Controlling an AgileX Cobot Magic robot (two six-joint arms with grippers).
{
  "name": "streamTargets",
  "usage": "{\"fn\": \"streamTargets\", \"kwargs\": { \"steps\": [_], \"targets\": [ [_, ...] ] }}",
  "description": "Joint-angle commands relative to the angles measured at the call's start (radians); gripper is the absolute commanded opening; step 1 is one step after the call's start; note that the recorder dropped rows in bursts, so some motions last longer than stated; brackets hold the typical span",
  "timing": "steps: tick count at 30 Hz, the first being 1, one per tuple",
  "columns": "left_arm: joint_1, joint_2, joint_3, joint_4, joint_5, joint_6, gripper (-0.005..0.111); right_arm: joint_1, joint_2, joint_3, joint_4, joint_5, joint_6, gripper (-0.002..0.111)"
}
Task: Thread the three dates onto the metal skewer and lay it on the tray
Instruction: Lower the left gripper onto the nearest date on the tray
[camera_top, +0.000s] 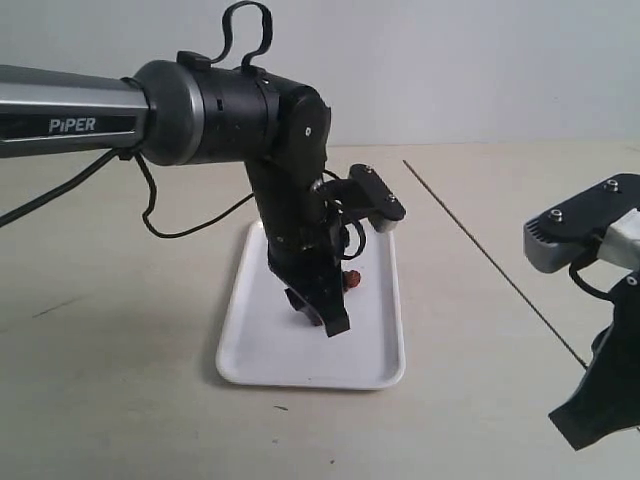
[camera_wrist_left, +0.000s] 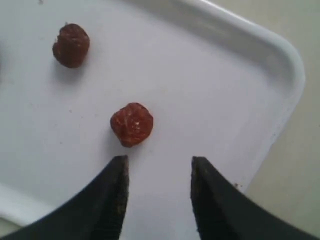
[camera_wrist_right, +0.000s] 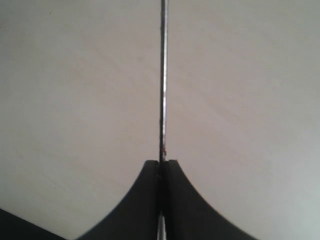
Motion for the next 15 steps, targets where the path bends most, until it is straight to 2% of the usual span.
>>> {"fn": "streamTargets", "kwargs": {
  "steps": [1,15],
  "targets": [
    [-0.004,-0.004,-0.008,0.004,-0.052,-0.011,0.045,-0.006,-0.009,0.003,-0.041,0.032,-0.014,0.000],
    [-0.002,-0.004,-0.008,0.024,-0.115,0.022,0.045,-0.021,-0.009,0.003,-0.107,0.049,0.046,0.000]
  ]
}}
